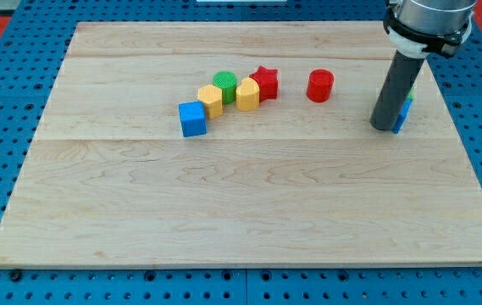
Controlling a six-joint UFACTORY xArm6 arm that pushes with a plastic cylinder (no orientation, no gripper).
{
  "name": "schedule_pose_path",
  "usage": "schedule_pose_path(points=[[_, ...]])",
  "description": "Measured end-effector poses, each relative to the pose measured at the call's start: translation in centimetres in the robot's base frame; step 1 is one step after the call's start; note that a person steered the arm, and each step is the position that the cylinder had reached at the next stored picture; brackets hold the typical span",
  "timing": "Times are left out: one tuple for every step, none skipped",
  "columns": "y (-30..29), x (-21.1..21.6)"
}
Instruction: Place the arm towards the bottom right of the red circle
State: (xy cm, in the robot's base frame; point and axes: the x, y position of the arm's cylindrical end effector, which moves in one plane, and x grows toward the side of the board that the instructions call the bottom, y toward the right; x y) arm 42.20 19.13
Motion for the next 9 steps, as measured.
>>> schedule_pose_path(points=[[-0.1, 0.0], [-1.9, 0.2], [-4.2, 0.3], [-4.2, 0.3], [-9.7, 0.3], [-11.6, 0.3], [-11.6, 0.3], [-11.2, 0.2], [-8.8, -1.1]])
